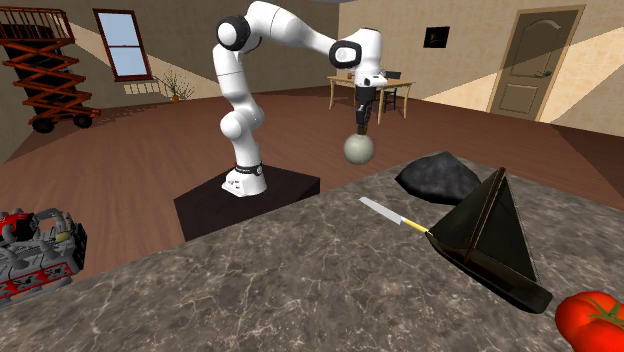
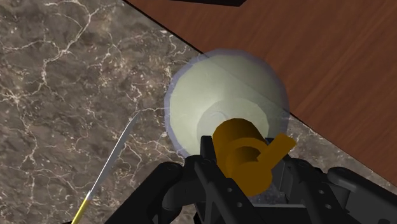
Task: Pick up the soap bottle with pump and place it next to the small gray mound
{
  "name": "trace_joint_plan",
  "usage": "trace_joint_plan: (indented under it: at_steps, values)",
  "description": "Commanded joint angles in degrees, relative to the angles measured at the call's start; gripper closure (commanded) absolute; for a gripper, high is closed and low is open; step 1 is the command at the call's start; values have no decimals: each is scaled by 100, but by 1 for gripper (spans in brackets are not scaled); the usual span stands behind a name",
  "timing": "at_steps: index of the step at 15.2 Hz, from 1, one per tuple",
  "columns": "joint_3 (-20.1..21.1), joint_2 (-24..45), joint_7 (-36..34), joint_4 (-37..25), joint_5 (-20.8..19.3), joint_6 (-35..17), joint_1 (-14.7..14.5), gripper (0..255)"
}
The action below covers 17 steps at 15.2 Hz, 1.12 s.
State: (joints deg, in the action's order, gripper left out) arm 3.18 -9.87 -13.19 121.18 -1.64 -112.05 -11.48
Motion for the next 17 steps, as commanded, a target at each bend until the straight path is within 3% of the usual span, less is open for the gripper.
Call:
trace_joint_plan:
  at_steps: [1, 17]
  values:
    - [-1, 31, -4, 143, -4, -181, 1, 255]
    - [7, 454, -69, 921, -53, -1379, 6, 255]
